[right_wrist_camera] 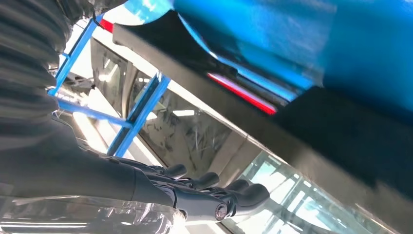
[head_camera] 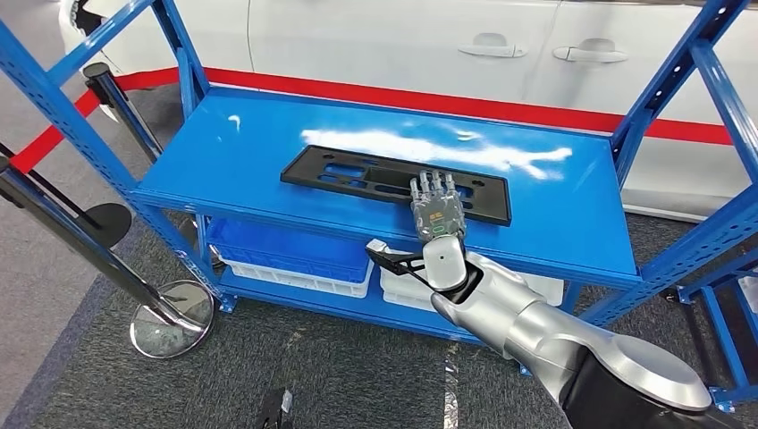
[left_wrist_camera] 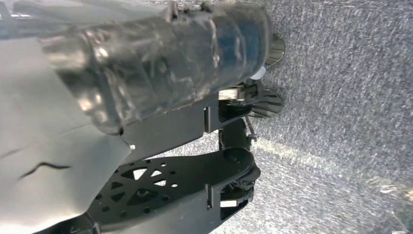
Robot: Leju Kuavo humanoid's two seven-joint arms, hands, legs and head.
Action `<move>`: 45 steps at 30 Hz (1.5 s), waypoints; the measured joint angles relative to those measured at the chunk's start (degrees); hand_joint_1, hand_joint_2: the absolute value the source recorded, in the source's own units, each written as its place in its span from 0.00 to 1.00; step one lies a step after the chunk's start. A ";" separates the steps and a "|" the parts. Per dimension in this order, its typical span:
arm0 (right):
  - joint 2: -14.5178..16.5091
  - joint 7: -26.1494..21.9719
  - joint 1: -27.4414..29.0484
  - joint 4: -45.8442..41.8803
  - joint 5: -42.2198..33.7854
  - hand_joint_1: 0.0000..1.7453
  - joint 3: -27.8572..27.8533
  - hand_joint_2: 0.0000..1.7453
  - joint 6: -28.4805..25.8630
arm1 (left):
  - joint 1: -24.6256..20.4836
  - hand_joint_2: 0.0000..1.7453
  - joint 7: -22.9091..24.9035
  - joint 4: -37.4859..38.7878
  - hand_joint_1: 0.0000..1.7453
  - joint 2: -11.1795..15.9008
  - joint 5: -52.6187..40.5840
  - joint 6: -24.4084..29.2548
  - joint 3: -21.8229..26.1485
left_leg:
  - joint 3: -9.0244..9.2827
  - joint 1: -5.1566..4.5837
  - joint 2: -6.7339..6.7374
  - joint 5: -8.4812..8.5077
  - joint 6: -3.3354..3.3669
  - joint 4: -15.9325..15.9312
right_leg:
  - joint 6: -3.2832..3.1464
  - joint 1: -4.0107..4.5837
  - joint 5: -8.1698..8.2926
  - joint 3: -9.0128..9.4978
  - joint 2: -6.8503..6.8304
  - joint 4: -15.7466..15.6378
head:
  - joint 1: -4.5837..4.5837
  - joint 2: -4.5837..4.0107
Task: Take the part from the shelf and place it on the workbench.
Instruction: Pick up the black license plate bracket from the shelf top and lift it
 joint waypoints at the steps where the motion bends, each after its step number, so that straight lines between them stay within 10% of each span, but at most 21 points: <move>1: -0.08 0.02 0.07 0.00 0.00 0.00 -0.04 1.00 0.02 | -0.05 0.00 0.03 0.00 0.00 0.00 0.03 -0.01 0.00 | 0.05 -0.06 0.01 -0.02 0.20 -0.06 | 0.13 0.00 -1.51 -1.52 -0.02 3.21 | 0.04 0.00; 4: -0.39 0.09 0.69 0.01 0.00 0.00 -0.11 1.00 0.05 | -0.04 0.00 0.29 0.00 0.00 0.00 0.19 0.01 0.00 | 0.11 -0.08 -0.02 -0.31 0.50 0.12 | 0.42 -0.08 -3.06 -5.23 -0.06 10.21 | 0.13 0.00; 8: -0.56 0.37 0.81 -0.02 0.07 0.00 -0.20 1.00 0.04 | -0.05 0.00 0.45 0.01 0.00 0.00 0.26 0.06 0.00 | 0.28 -0.08 -0.17 -1.46 -0.15 1.13 | 0.34 -0.31 2.37 -0.43 -0.10 -0.37 | 0.16 0.00; 14: -0.74 0.43 0.52 -0.40 0.35 0.00 -0.31 1.00 0.03 | -0.09 0.00 0.49 0.02 0.00 0.02 0.27 0.19 -0.02 | 0.38 -0.26 -0.09 -3.20 -1.86 2.62 | -1.58 -0.24 1.35 2.67 0.16 -3.89 | -0.06 0.00; 19: -0.78 0.43 0.75 -0.50 0.37 0.00 -0.34 1.00 0.07 | -0.02 0.00 0.52 0.02 0.00 0.04 0.22 0.18 -0.02 | -9.54 0.06 -0.09 -5.23 -2.67 17.27 | -2.40 -0.01 -0.75 5.79 0.21 -4.37 | -0.42 0.00; 23: -0.79 0.43 0.82 -0.65 0.37 0.00 -0.34 1.00 0.10 | 0.05 0.00 0.57 0.03 0.00 0.03 0.23 0.17 -0.04 | -7.44 -0.30 -0.15 4.41 -1.60 6.84 | -2.15 0.15 -3.32 9.08 0.48 -4.74 | -0.27 0.00; 27: -0.81 0.43 0.87 -0.80 0.43 0.00 -0.34 1.00 0.28 | 0.15 0.00 0.66 0.08 0.00 0.07 0.25 0.18 -0.04 | -3.56 -1.29 -0.14 3.12 -0.17 0.26 | -1.02 -0.06 -3.59 10.45 0.52 -5.75 | -0.13 0.01; 30: -0.83 0.42 0.83 -0.84 0.55 0.00 -0.34 1.00 0.39 | 0.28 0.00 0.61 0.12 0.00 0.10 0.27 0.10 -0.05 | -0.72 -0.93 -0.25 1.87 0.69 -1.70 | -0.37 -0.18 -2.58 7.78 0.25 -0.66 | 0.04 0.02; 33: -0.88 0.37 1.22 -0.83 0.55 0.00 -0.34 1.00 0.63 | 0.22 0.00 0.58 0.14 0.00 -0.03 0.27 0.01 -0.10 | 2.17 -0.62 -0.26 -0.29 1.09 -2.05 | 0.14 -0.20 -4.97 -0.13 0.23 8.39 | 0.59 0.03; 35: -0.98 0.31 1.52 -0.83 0.55 0.00 -0.34 1.00 0.84 | 0.32 0.00 0.60 0.15 0.00 -0.10 0.27 0.02 -0.28 | 4.45 -0.44 -0.32 -1.92 0.96 -1.94 | 0.46 -0.36 -6.67 -3.59 0.19 8.92 | 0.66 0.02; 37: -1.11 0.25 1.59 -0.83 0.59 0.00 -0.34 1.00 0.95 | 0.33 0.00 0.60 0.15 0.00 -0.11 0.31 0.06 -0.57 | 6.98 -0.17 -0.41 -3.97 0.47 -1.64 | 0.80 -0.64 -3.58 -4.30 0.09 3.91 | 0.67 0.02; 40: -1.35 0.04 1.71 -0.81 0.74 0.00 -0.36 1.00 1.04 | 0.19 0.00 0.59 0.20 0.00 -0.12 0.28 0.23 -0.82 | 8.52 -0.04 -0.62 -7.28 -0.68 -0.42 | 0.20 -0.60 6.61 -4.20 -0.21 -2.76 | 0.89 0.02; 45: -1.32 -0.06 0.69 -1.13 1.01 0.00 -0.53 1.00 0.88 | -0.06 0.00 0.68 0.22 0.00 -0.16 -0.79 0.15 -1.39 | 4.95 0.30 -0.32 -5.91 -2.29 6.78 | -2.12 -0.30 6.68 -2.73 0.05 -3.93 | 1.30 0.02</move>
